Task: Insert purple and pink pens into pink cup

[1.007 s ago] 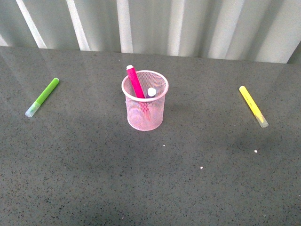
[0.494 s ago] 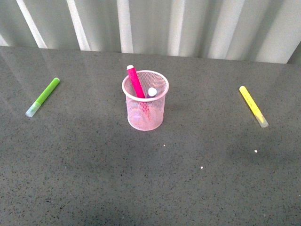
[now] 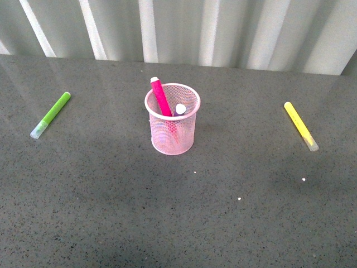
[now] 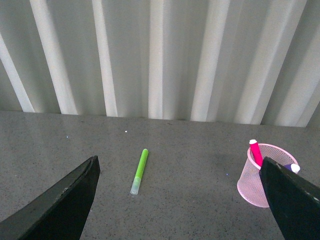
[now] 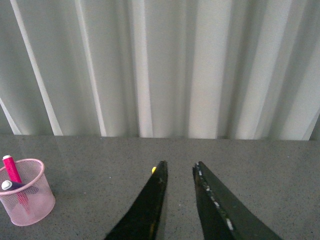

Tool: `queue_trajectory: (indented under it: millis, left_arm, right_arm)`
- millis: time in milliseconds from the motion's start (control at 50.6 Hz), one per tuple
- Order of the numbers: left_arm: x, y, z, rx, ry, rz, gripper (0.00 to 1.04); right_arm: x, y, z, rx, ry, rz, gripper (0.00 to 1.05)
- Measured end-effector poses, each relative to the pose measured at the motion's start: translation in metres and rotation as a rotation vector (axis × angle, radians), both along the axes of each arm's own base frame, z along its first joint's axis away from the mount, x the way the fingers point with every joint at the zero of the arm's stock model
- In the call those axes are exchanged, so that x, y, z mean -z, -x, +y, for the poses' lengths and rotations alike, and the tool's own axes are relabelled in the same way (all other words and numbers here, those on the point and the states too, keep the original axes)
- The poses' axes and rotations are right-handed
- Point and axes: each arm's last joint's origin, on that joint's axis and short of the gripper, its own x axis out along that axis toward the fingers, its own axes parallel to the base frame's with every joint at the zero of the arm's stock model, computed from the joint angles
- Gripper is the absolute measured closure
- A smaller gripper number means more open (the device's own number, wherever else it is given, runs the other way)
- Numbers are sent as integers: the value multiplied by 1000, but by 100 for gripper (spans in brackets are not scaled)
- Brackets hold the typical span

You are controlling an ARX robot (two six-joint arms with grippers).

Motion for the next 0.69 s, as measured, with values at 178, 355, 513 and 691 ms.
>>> queue_trajectory:
  millis: [178, 355, 513, 691]
  left_arm:
    - [0, 0, 0, 0, 0, 0, 7]
    - [0, 0, 0, 0, 0, 0, 7]
    - [0, 0, 0, 0, 0, 0, 7]
    - [0, 0, 0, 0, 0, 0, 7]
  right_arm:
    - [0, 0, 0, 0, 0, 0, 45]
    - [0, 0, 0, 0, 0, 0, 7]
    - [0, 0, 0, 0, 0, 0, 7]
    - [0, 0, 0, 0, 0, 0, 7]
